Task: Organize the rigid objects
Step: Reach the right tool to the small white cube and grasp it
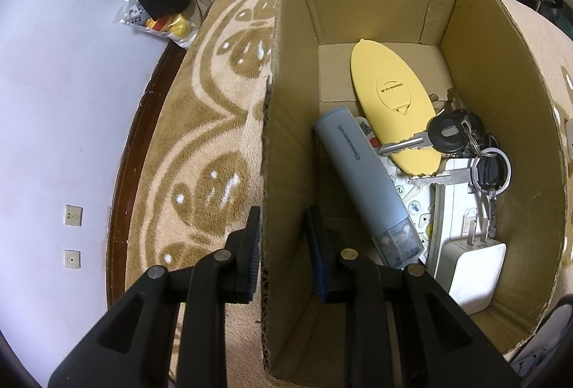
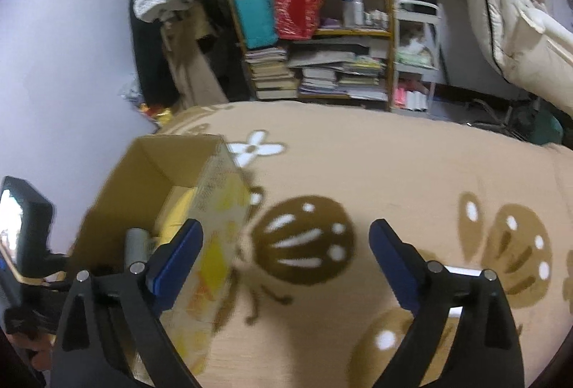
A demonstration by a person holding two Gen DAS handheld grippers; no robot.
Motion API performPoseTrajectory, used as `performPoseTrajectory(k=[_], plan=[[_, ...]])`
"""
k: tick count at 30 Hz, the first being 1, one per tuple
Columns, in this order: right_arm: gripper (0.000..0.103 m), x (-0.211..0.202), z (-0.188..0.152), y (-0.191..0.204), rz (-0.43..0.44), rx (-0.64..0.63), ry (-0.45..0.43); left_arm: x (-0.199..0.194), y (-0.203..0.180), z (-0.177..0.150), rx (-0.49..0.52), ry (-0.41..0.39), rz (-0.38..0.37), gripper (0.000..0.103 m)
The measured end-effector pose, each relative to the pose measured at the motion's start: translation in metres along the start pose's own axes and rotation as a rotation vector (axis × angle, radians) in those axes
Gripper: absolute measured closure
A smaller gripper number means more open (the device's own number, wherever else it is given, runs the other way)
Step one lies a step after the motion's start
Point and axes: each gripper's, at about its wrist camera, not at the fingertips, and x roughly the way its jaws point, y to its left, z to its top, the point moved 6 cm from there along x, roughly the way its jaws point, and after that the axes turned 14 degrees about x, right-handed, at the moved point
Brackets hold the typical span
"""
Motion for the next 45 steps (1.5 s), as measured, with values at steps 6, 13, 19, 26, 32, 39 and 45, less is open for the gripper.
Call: performPoseTrajectory(k=[6, 13, 19, 26, 32, 39, 45], plan=[[0.000, 0.019, -0.002, -0.037, -0.111, 0.048, 0.025, 0.000, 0.001, 0.000, -0.003, -0.001, 0.002, 0.076], [0.000, 0.026, 0.004, -0.079, -0.198, 0.109, 0.039, 0.000, 0.002, -0.001, -0.001, -0.003, 0.006, 0.076], [0.000, 0.026, 0.002, -0.115, -0.248, 0.179, 0.051, -0.001, -0.002, -0.001, 0.009, -0.005, 0.005, 0.081], [0.000, 0.030, -0.005, -0.150, -0.310, 0.252, 0.074, -0.002, -0.005, -0.001, 0.014, -0.001, 0.006, 0.083], [0.000, 0.036, -0.018, -0.167, -0.342, 0.288, 0.119, -0.002, -0.006, -0.001, 0.013, -0.001, 0.005, 0.082], [0.026, 0.048, -0.033, -0.178, -0.365, 0.321, 0.181, -0.002, -0.007, -0.001, 0.011, -0.001, 0.004, 0.081], [0.037, 0.045, -0.033, -0.176, -0.368, 0.296, 0.161, -0.002, -0.006, -0.001, 0.014, 0.000, 0.005, 0.081]])
